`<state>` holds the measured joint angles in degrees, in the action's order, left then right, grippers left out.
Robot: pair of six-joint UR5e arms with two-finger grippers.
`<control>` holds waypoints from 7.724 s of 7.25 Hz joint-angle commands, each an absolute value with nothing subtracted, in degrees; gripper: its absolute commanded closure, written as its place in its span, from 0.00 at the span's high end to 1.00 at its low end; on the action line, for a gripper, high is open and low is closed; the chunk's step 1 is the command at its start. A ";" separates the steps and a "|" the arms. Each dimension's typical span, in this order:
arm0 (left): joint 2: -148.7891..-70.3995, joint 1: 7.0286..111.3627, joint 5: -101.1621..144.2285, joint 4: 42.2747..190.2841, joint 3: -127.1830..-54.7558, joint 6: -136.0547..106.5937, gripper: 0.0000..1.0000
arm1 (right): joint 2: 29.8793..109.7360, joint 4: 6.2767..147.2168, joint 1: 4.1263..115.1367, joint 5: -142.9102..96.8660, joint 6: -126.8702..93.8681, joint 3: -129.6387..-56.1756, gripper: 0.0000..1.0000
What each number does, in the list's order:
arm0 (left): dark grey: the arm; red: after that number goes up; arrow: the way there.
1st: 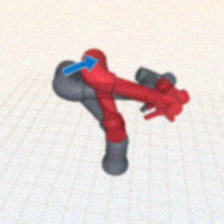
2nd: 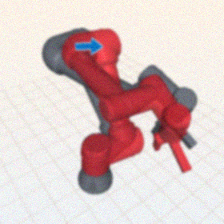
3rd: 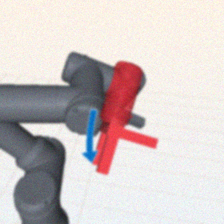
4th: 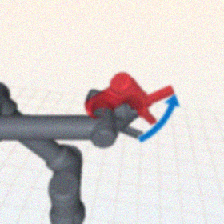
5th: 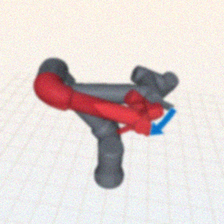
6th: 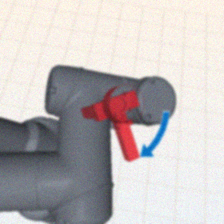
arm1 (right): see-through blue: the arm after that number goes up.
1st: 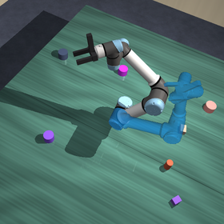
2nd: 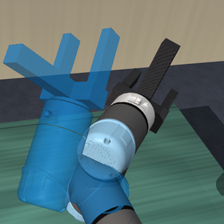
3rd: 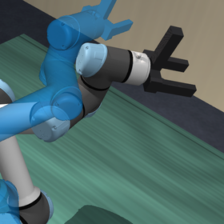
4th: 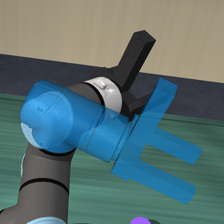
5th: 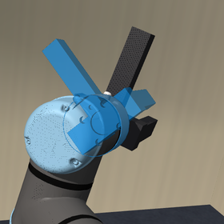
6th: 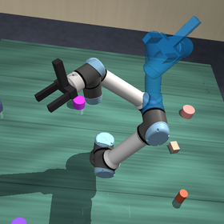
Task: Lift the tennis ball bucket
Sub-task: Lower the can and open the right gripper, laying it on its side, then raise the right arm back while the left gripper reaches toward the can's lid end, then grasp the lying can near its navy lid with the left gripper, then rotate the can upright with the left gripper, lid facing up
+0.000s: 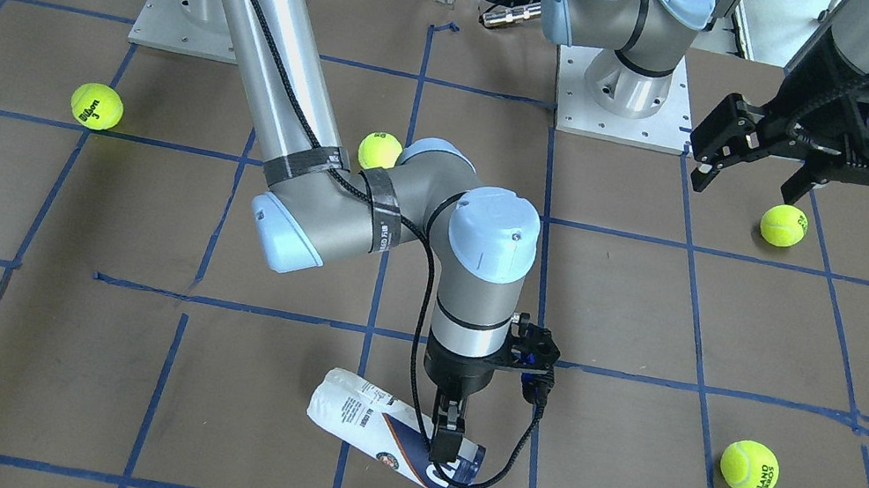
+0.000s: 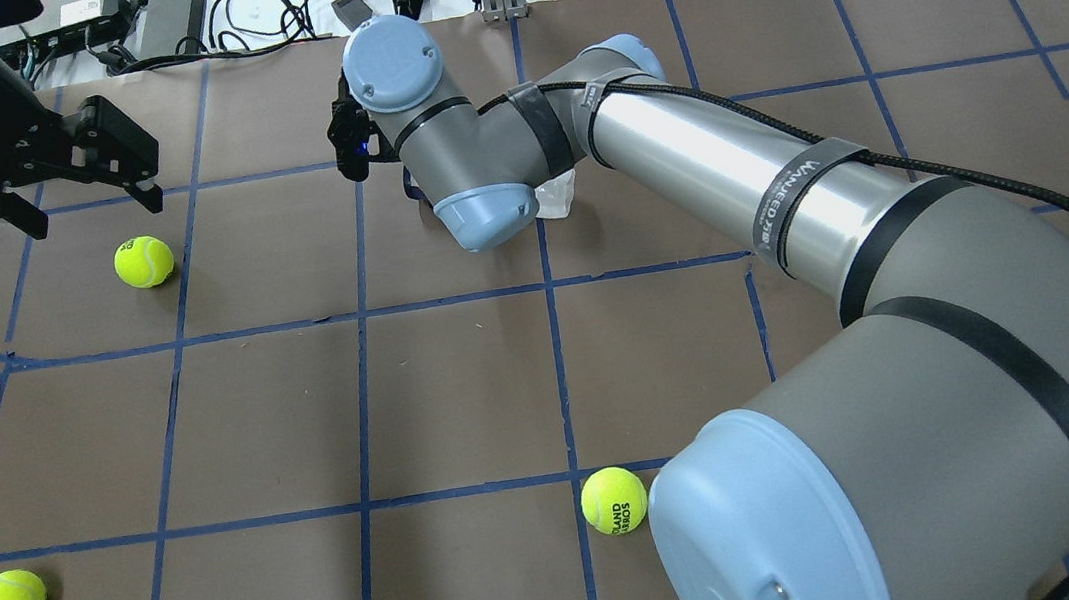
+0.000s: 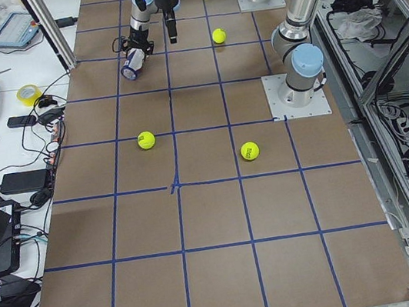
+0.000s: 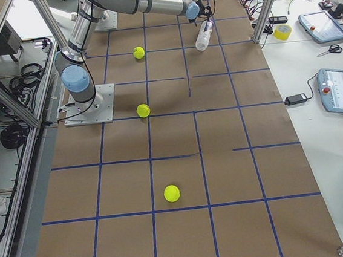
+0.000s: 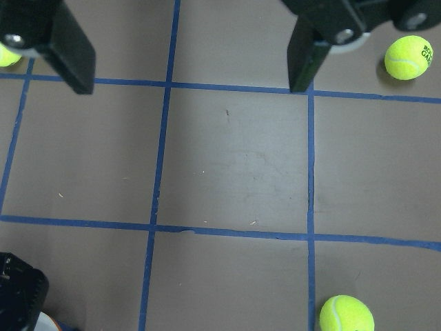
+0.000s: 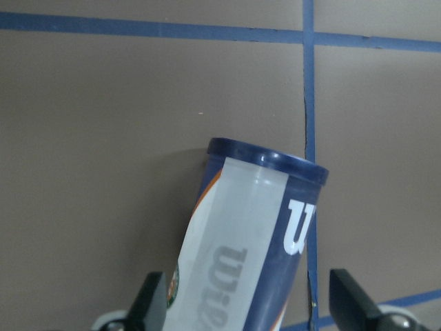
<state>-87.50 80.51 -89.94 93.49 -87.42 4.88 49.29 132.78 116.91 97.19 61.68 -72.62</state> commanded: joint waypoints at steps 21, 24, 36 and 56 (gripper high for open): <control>-129.19 83.76 -45.28 42.38 -89.30 4.32 1.00 | 89.39 93.34 89.82 88.07 -1.14 -85.87 1.00; -131.31 85.25 -45.26 42.19 -87.89 1.68 1.00 | 89.73 93.86 89.82 89.20 -1.93 -85.96 1.00; -123.50 86.22 -56.66 54.28 -76.06 -28.30 0.00 | 90.09 93.87 89.91 88.86 -6.94 -85.96 1.00; -117.16 102.04 -90.80 49.13 -81.83 1.41 0.00 | 90.09 93.60 89.83 88.86 -6.50 -86.04 1.00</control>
<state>-117.54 102.04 -91.52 48.67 -82.02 1.41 90.10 93.60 89.90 88.79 -6.52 -86.04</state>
